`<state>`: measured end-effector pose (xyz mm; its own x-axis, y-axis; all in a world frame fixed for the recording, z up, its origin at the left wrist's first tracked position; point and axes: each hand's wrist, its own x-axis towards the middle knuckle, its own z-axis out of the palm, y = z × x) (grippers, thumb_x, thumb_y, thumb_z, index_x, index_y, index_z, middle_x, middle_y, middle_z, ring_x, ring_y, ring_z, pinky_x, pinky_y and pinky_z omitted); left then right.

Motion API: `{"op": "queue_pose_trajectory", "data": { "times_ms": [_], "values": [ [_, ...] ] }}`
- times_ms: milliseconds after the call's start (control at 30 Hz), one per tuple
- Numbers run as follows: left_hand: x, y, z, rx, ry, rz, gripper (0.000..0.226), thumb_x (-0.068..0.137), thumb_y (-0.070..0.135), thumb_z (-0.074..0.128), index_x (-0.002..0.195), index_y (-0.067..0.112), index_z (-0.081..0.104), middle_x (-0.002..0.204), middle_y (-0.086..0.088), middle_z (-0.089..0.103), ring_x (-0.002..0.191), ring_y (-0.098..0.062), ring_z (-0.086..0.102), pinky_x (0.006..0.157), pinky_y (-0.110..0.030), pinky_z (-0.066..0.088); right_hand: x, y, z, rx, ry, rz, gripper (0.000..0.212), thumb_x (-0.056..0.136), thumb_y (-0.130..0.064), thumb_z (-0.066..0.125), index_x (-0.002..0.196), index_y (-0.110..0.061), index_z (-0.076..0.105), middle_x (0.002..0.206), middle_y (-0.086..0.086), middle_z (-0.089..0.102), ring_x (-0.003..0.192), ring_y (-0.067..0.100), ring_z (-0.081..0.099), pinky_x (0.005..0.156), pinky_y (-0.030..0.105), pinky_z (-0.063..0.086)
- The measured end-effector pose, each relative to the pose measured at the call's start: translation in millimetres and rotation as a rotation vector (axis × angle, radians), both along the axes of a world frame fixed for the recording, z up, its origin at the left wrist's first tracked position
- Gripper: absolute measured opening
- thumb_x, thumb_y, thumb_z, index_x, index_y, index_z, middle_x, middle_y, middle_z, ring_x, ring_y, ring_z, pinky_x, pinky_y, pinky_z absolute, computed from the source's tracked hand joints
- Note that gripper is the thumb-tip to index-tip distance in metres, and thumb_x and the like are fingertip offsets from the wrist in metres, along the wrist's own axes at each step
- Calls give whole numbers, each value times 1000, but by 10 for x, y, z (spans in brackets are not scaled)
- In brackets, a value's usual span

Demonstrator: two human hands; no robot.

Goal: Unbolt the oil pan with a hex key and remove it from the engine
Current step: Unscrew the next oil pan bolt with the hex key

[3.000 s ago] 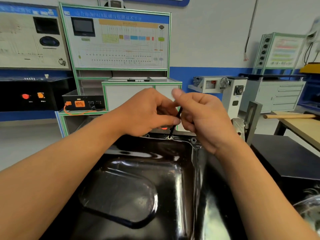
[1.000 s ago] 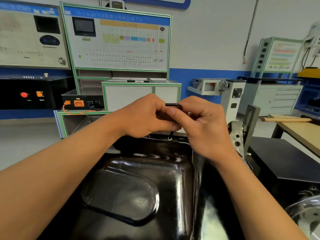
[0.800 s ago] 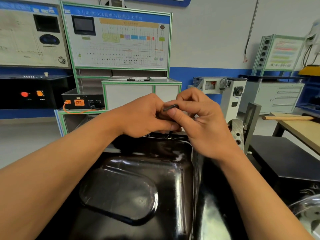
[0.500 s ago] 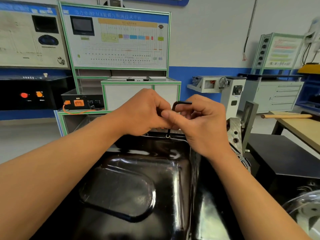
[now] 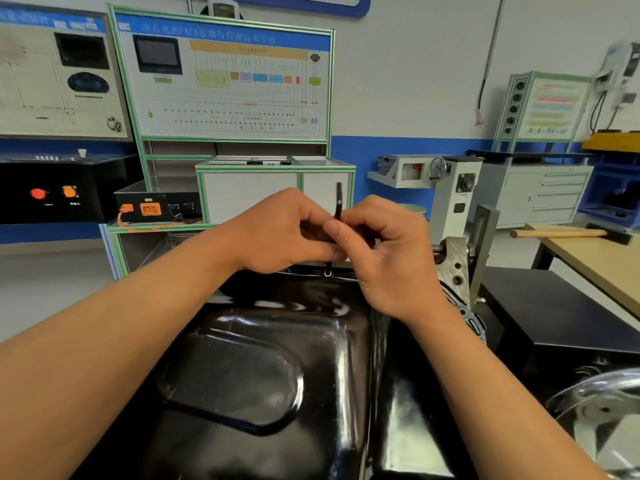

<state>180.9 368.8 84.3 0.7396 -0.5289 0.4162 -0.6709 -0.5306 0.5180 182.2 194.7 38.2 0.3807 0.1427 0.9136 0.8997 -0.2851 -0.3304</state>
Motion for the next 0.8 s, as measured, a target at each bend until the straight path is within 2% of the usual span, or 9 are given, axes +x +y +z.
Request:
{"op": "queue_pose_trajectory", "data": {
  "times_ms": [67,100,167,267,367,433,500,633,800],
  "values": [
    [-6,-3,4,9,4,13,10,82,15,78,74,13,73,58,6,62,57,0,51,58,-15,42,-29,-26,6,-70,-11,-6,5,89,-7,72,89,-4,76,74,-3,61,68,2,54,67,14,40],
    [-16,3,9,11,15,2,11,84,14,76,76,7,71,62,-7,63,60,-5,51,59,-23,43,-44,-44,10,-107,-20,-8,6,90,-5,71,91,-4,76,75,-5,60,69,-1,53,68,13,39],
    [-51,33,30,14,49,-41,9,87,13,73,83,5,72,72,-16,66,66,-12,54,63,-33,46,-70,-71,25,-172,-26,-12,7,91,-3,69,94,-3,76,77,-6,57,70,-3,50,69,12,37],
    [-59,94,55,28,90,-66,14,88,16,73,82,4,72,61,-5,60,61,-9,49,59,-30,42,-99,-79,57,-253,-21,3,9,94,-3,65,95,-4,74,79,-4,56,73,-2,50,70,13,37],
    [-53,103,53,72,92,-47,25,87,19,75,68,4,67,52,3,46,53,-11,38,54,-25,33,-111,-82,57,-295,-19,18,12,95,-5,64,99,-6,75,79,0,58,72,1,50,70,14,38],
    [-45,95,59,72,96,-44,32,86,18,76,59,7,61,50,4,39,52,-11,34,52,-25,28,-119,-69,49,-242,-8,10,11,92,-10,69,99,-7,77,76,2,61,69,4,52,67,16,40],
    [-36,71,69,61,83,-21,32,83,15,77,58,5,60,51,3,39,53,-10,34,53,-26,28,-122,-16,51,-115,24,-23,5,85,-13,79,88,-9,78,69,2,63,63,6,52,64,15,40],
    [-31,18,80,-2,92,-8,12,79,12,81,68,13,75,59,-6,54,60,-15,42,61,-31,34,-135,128,36,191,181,-95,13,74,-16,89,73,-14,76,62,-1,68,56,6,57,57,21,46],
    [-17,12,44,-4,42,-6,15,79,16,82,75,3,75,58,-9,57,54,-8,43,56,-20,38,-190,135,7,175,129,-156,17,78,-21,86,68,-17,73,60,-8,65,54,4,55,54,20,44]
  ]
}}
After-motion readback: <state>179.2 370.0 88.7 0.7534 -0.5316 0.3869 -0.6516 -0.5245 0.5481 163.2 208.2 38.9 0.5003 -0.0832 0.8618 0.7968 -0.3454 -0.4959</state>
